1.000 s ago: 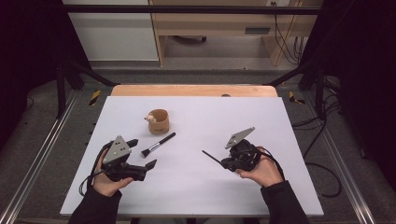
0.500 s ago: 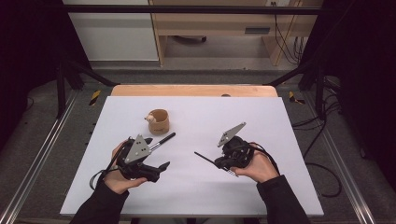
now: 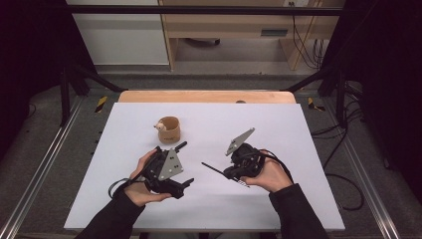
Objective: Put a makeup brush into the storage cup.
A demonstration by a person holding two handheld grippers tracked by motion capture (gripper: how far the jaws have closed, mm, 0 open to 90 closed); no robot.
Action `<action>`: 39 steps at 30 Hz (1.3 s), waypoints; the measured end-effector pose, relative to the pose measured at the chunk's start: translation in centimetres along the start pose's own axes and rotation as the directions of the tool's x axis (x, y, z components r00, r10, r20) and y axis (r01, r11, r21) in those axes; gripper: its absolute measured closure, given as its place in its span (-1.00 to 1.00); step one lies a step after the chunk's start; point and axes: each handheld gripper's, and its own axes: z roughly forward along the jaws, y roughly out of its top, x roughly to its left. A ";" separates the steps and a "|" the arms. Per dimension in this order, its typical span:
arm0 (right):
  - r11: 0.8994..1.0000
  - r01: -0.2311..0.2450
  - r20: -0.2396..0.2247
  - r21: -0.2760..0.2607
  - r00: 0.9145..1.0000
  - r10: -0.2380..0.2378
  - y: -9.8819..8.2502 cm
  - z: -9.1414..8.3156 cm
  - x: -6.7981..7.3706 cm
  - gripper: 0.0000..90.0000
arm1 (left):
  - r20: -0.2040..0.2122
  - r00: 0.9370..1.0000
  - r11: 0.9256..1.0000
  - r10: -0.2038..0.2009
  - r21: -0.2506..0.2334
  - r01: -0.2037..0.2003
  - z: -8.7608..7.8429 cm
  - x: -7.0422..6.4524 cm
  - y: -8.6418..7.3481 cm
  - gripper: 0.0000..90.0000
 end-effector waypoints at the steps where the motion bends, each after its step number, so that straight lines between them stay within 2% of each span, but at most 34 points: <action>1: 1.000 -0.002 0.001 0.008 1.000 0.002 0.0 0.0 0.0 0.90 | 0.000 1.000 1.000 0.018 0.008 -0.018 0.1 -0.2 0.1 -0.80; 2: 1.000 -0.003 -0.002 0.014 1.000 0.003 0.1 0.1 0.0 0.90 | 0.002 0.999 0.999 0.038 0.009 -0.038 0.3 -0.4 0.3 -0.80; 5: 1.000 -0.005 -0.004 0.023 1.000 0.005 0.2 0.3 0.0 0.90 | -0.001 0.998 0.998 0.055 0.012 -0.055 0.5 -0.6 0.4 -0.79; 6: 1.000 -0.006 -0.007 0.031 1.000 0.006 0.2 0.3 0.0 0.90 | -0.006 0.997 0.997 0.073 0.022 -0.073 0.6 -0.7 0.6 -0.78; 11: 0.999 -0.004 -0.013 0.036 1.000 0.004 0.5 0.6 0.1 0.90 | -0.005 0.995 0.995 0.101 0.020 -0.101 0.8 -1.0 0.9 -0.77; 13: 0.999 -0.005 -0.019 0.043 1.000 0.005 0.7 0.7 0.1 0.90 | -0.004 0.992 0.991 0.130 0.031 -0.130 0.8 -1.1 1.1 -0.76; 17: 0.999 0.005 -0.021 0.052 1.000 -0.003 1.1 0.8 0.3 0.90 | 0.002 0.987 0.987 0.159 0.022 -0.159 0.9 -1.5 1.3 -0.74; 19: 0.999 0.004 -0.023 0.053 1.000 -0.003 1.4 0.9 0.4 0.90 | 0.000 0.982 0.981 0.191 0.022 -0.191 1.0 -1.7 1.6 -0.73; 20: 0.999 0.013 -0.027 0.053 1.000 -0.012 1.5 0.9 0.4 0.90 | 0.000 0.982 0.981 0.191 0.022 -0.191 1.0 -1.7 1.6 -0.72; 21: 0.998 0.014 -0.028 0.054 1.000 -0.013 1.5 0.8 0.5 0.90 | -0.001 0.979 0.979 0.204 0.025 -0.204 1.1 -1.9 1.7 -0.71; 22: 0.998 0.018 -0.034 0.059 0.999 -0.016 1.6 0.8 0.5 0.90 | -0.008 0.973 0.973 0.232 0.024 -0.232 1.2 -2.2 1.8 -0.70; 23: 0.998 0.018 -0.034 0.059 0.999 -0.016 1.6 0.8 0.5 0.90 | -0.008 0.973 0.973 0.232 0.024 -0.232 1.2 -2.2 1.8 -0.69; 26: 0.997 0.019 -0.049 0.070 0.999 -0.016 1.6 0.8 0.5 0.90 | -0.017 0.963 0.962 0.270 0.031 -0.270 1.4 -2.7 1.9 -0.65; 27: 0.997 0.020 -0.049 0.073 0.999 -0.017 1.6 0.8 0.6 0.90 | -0.040 0.957 0.957 0.287 0.039 -0.286 1.4 -2.8 2.0 -0.64; 28: 0.997 0.022 -0.051 0.079 0.999 -0.018 1.6 0.9 0.6 0.90 | -0.026 0.950 0.950 0.312 0.045 -0.310 1.6 -3.1 2.1 -0.62; 29: 0.997 0.021 -0.050 0.077 0.999 -0.017 1.6 0.9 0.6 0.90 | -0.026 0.950 0.950 0.312 0.045 -0.310 1.6 -3.1 2.1 -0.61; 31: 0.997 0.022 -0.052 0.078 0.998 -0.018 1.6 1.0 0.7 0.90 | -0.028 0.941 0.941 0.337 0.056 -0.335 1.9 -3.4 2.1 -0.59; 32: 0.997 0.029 -0.053 0.078 0.998 -0.025 1.7 1.0 0.7 0.90 | -0.039 0.930 0.930 0.365 0.068 -0.362 2.2 -3.7 2.1 -0.58; 33: 0.997 0.029 -0.053 0.078 0.998 -0.025 1.7 1.0 0.7 0.90 | -0.039 0.930 0.930 0.365 0.068 -0.362 2.2 -3.7 2.1 -0.56; 35: 0.997 0.013 -0.048 0.080 0.999 -0.009 1.7 1.2 0.9 0.90 | -0.040 0.920 0.920 0.389 0.074 -0.385 2.5 -4.0 2.0 -0.55; 36: 0.996 0.032 -0.058 0.087 0.998 -0.027 1.7 1.2 0.8 0.90 | -0.043 0.911 0.911 0.410 0.078 -0.406 2.6 -4.3 2.0 -0.51; 37: 0.996 0.035 -0.059 0.088 0.998 -0.030 1.7 1.2 0.8 0.90 | -0.043 0.911 0.911 0.410 0.078 -0.406 2.6 -4.3 2.0 -0.49; 39: 0.995 0.035 -0.061 0.091 0.998 -0.030 1.7 1.2 0.9 0.90 | -0.046 0.901 0.901 0.430 0.081 -0.426 2.7 -4.5 2.0 -0.44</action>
